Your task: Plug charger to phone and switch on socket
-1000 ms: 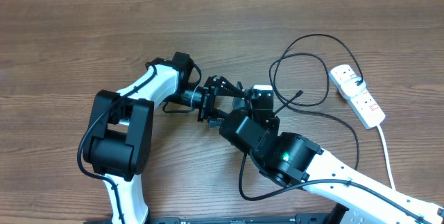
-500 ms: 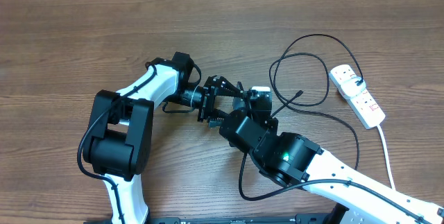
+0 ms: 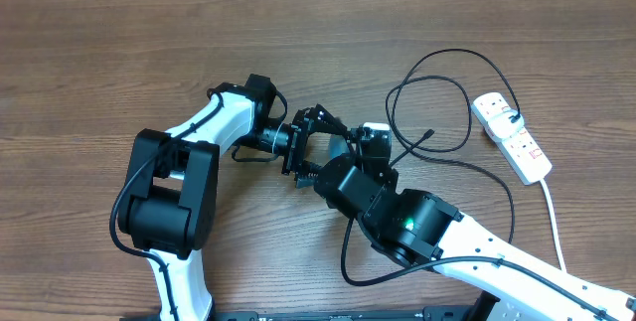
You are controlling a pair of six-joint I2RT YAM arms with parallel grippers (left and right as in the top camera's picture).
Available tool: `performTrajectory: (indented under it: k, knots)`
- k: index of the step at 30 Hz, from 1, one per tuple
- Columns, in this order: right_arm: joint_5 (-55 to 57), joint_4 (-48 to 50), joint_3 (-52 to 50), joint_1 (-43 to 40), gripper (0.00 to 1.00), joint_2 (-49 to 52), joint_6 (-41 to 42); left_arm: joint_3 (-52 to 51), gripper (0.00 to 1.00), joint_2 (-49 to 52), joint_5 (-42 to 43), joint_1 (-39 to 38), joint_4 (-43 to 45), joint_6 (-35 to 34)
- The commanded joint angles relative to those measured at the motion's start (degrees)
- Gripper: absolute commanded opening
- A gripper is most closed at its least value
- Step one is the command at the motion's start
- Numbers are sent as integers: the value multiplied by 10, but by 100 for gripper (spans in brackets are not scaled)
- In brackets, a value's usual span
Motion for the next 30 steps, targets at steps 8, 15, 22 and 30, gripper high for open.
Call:
performTrajectory:
  k: [8,15,22,30]
  knots:
    - [-55,5,12,-64,4,-12,160,2,100,2,-21,93,37,14]
    - [-103,5,12,-130,4,-12,357,2,100,2,-64,101,-62,90]
    - [-162,33,12,-145,4,-10,484,2,98,2,-61,98,-118,114]
    - [-207,105,12,-143,4,7,504,2,86,2,-14,76,-115,46]
